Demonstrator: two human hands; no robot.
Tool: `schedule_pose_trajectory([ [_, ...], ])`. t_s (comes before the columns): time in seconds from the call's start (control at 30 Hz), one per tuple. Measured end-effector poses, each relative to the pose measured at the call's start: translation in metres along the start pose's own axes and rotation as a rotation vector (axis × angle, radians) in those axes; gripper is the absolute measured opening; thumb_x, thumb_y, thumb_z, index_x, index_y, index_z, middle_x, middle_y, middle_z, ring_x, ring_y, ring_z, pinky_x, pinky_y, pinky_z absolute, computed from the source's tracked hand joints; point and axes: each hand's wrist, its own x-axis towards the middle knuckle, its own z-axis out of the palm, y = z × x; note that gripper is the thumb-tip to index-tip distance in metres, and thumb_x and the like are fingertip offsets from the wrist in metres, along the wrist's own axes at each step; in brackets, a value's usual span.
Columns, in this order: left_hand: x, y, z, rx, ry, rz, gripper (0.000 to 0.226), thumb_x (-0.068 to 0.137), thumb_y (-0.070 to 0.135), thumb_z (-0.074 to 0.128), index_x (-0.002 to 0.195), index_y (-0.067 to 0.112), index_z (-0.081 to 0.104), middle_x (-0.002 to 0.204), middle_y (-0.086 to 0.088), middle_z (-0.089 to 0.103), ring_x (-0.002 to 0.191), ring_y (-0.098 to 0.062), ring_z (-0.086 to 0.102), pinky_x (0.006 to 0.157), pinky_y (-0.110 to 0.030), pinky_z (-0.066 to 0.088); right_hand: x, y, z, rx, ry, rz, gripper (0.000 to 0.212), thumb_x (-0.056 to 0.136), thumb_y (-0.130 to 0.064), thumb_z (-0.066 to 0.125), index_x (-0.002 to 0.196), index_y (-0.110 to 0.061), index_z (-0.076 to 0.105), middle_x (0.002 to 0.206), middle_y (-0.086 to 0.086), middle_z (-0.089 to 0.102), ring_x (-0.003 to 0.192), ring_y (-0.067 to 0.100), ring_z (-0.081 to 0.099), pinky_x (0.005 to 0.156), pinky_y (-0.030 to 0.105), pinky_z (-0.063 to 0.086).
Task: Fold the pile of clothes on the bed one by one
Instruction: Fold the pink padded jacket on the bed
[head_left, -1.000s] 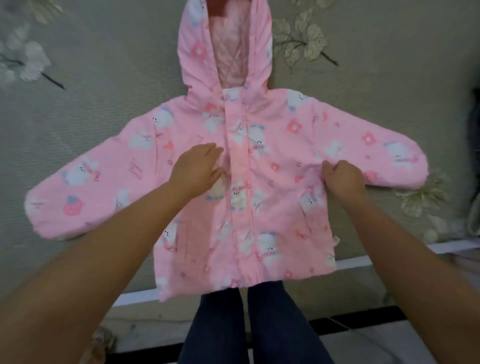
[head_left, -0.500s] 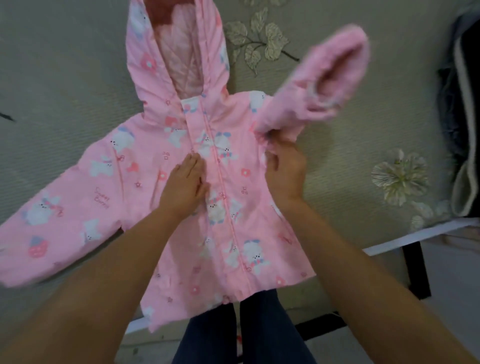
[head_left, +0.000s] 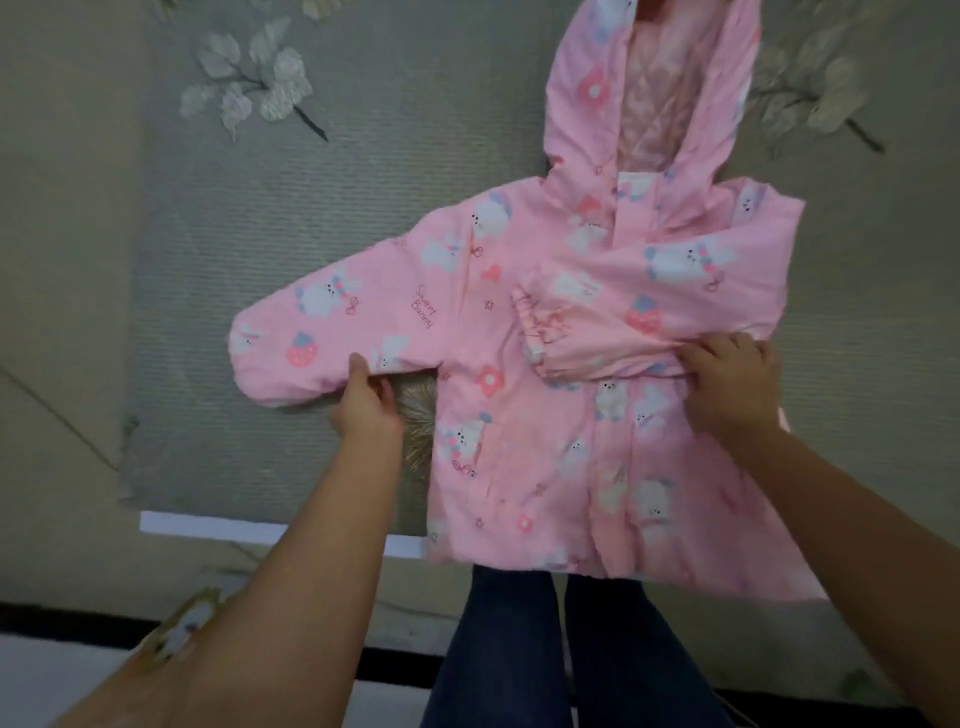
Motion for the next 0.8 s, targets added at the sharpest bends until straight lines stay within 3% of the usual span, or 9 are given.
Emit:
schedule_pose_trajectory([
  [0.1, -0.010, 0.007, 0.016, 0.049, -0.023, 0.042, 0.005, 0.092, 0.008, 0.051, 0.090, 0.011, 0.055, 0.088, -0.005, 0.060, 0.059, -0.008, 0.056, 0.047, -0.012, 0.045, -0.005, 0.007, -0.006, -0.031, -0.121, 0.083, 0.036, 0.070, -0.009, 0.044, 0.095, 0.003, 0.067, 0.089, 0.029, 0.061, 0.082, 0.043, 0.058, 0.075, 0.046, 0.040],
  [0.23, -0.052, -0.006, 0.035, 0.674, -0.087, 0.733, 0.022, 0.087, -0.003, 0.052, 0.105, -0.012, 0.058, 0.103, -0.023, 0.057, 0.090, -0.027, 0.056, 0.077, -0.009, 0.040, -0.003, -0.010, -0.009, 0.079, -0.119, 0.081, 0.039, 0.084, -0.006, 0.049, 0.122, -0.001, 0.056, 0.127, 0.029, 0.049, 0.110, 0.043, 0.049, 0.089, 0.048, 0.037],
  [0.3, -0.076, -0.018, 0.044, 0.880, -0.376, 1.005, 0.022, 0.081, -0.008, 0.055, 0.100, -0.016, 0.059, 0.104, -0.026, 0.056, 0.084, -0.029, 0.056, 0.080, -0.020, 0.041, -0.003, -0.016, -0.009, 0.148, -0.160, 0.077, 0.043, 0.084, -0.003, 0.053, 0.127, -0.005, 0.053, 0.139, 0.024, 0.040, 0.123, 0.040, 0.042, 0.098, 0.045, 0.033],
  [0.4, -0.097, -0.050, 0.055, 1.407, -0.977, 1.327, 0.044, 0.077, 0.005, 0.059, 0.120, -0.001, 0.054, 0.133, -0.027, 0.042, 0.124, -0.041, 0.040, 0.101, -0.041, 0.034, -0.009, -0.010, -0.013, 0.236, -0.108, 0.103, 0.036, 0.074, 0.006, 0.054, 0.109, 0.008, 0.063, 0.120, 0.033, 0.054, 0.108, 0.047, 0.054, 0.089, 0.052, 0.042],
  [0.43, -0.099, -0.061, 0.056, 1.705, -1.108, 1.327, 0.049, 0.083, 0.014, 0.057, 0.130, 0.007, 0.046, 0.146, -0.020, 0.028, 0.136, -0.036, 0.023, 0.109, -0.045, 0.022, -0.013, -0.001, -0.014, 0.223, -0.105, 0.136, 0.034, 0.072, 0.004, 0.051, 0.102, 0.010, 0.065, 0.114, 0.033, 0.058, 0.104, 0.047, 0.056, 0.084, 0.053, 0.043],
  [0.5, -0.097, -0.079, 0.059, 2.084, -1.198, 1.191, 0.055, 0.090, 0.023, 0.049, 0.141, 0.018, 0.028, 0.155, -0.005, 0.007, 0.143, -0.024, 0.000, 0.114, -0.045, 0.001, -0.022, 0.020, -0.014, 0.153, -0.183, 0.198, 0.038, 0.079, 0.000, 0.048, 0.115, 0.005, 0.059, 0.133, 0.025, 0.047, 0.122, 0.038, 0.046, 0.095, 0.049, 0.035],
  [0.57, -0.090, -0.085, 0.063, 2.150, -1.237, 1.161, 0.053, 0.093, 0.027, 0.045, 0.142, 0.021, 0.026, 0.155, -0.002, 0.006, 0.143, -0.019, -0.001, 0.114, -0.042, 0.000, -0.031, 0.043, -0.012, 0.247, -0.225, 0.197, 0.045, 0.082, 0.005, 0.050, 0.127, 0.005, 0.049, 0.144, 0.019, 0.036, 0.132, 0.033, 0.036, 0.105, 0.042, 0.029],
  [0.67, -0.086, -0.076, 0.077, 1.967, -1.281, 1.223, 0.037, 0.093, 0.031, 0.038, 0.120, 0.012, 0.054, 0.137, -0.008, 0.045, 0.130, -0.021, 0.036, 0.101, -0.032, 0.027, -0.018, 0.060, -0.023, 0.403, -0.142, 0.312, 0.032, 0.080, 0.009, 0.048, 0.110, 0.012, 0.061, 0.125, 0.027, 0.054, 0.116, 0.036, 0.052, 0.096, 0.031, 0.035],
  [0.8, -0.093, -0.054, 0.116, 1.583, -0.922, 1.266, 0.021, 0.088, 0.009, 0.049, 0.089, -0.004, 0.065, 0.094, -0.020, 0.065, 0.092, -0.033, 0.057, 0.077, -0.038, 0.039, 0.039, 0.064, -0.043, 0.459, 0.124, 0.385, 0.022, 0.084, 0.004, 0.049, 0.098, 0.011, 0.065, 0.099, 0.030, 0.063, 0.094, 0.039, 0.058, 0.080, 0.036, 0.036],
])
